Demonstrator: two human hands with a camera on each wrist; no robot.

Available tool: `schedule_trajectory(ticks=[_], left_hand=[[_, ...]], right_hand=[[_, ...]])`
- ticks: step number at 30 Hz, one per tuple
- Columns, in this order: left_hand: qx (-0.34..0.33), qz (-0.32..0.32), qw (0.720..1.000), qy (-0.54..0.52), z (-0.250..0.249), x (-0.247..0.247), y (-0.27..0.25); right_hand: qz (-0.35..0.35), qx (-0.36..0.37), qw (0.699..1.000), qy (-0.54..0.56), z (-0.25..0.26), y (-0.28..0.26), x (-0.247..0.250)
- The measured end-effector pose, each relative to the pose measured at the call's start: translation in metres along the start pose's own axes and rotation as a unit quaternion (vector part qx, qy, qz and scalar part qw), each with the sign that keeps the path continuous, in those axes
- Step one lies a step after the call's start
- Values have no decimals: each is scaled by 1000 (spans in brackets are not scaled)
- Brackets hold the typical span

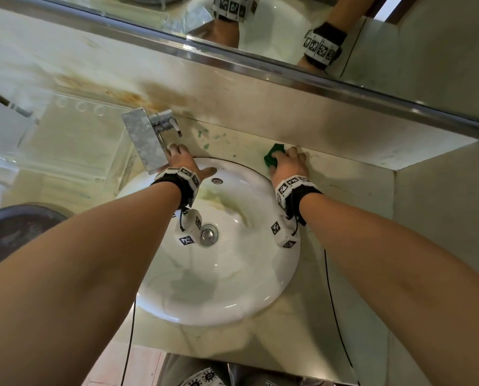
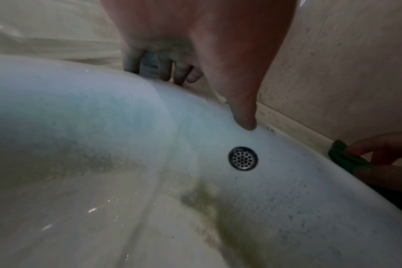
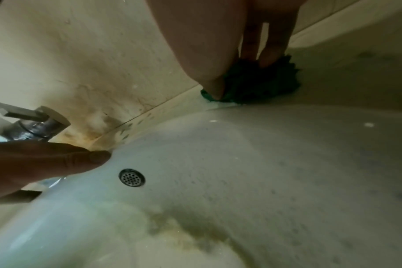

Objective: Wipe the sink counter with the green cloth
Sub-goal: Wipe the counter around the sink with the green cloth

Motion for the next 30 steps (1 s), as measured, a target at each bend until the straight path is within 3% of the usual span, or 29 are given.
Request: schedule_trajectory(ticks=[2,7,13,18,21,23,30], left_hand=[[-8,-4,1000,11,0,0,2],[-9,-13,1000,0,1,3,5],[-9,4,1000,26,1,3,7],[-12,15,998,66,-1,3,7],[-15,18,997,72,-3,4,7],[-15,23,997,76,-3,4,7],[-15,37,994,102,-5,10,4]], right_hand=[[16,-24,1000,4,0,2,-8],[14,2,993,119,22,14,-14],[64,44,994,79,54,31,-17],[105,141,984,24,98,38,-33],[138,151,977,57,120,40,-45],[138,136,976,96,121,42,-46],[127,140,979,72,75,42,-26]])
Point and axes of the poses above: each hand's wrist, its own y-axis towards the middle knuckle, its own x-axis out of the back of the hand, z = x × y, the point moved 6 cm from there along y, towards the middle knuckle, and after that the axes turned 15 degrees about y, right-handed, at the moved point
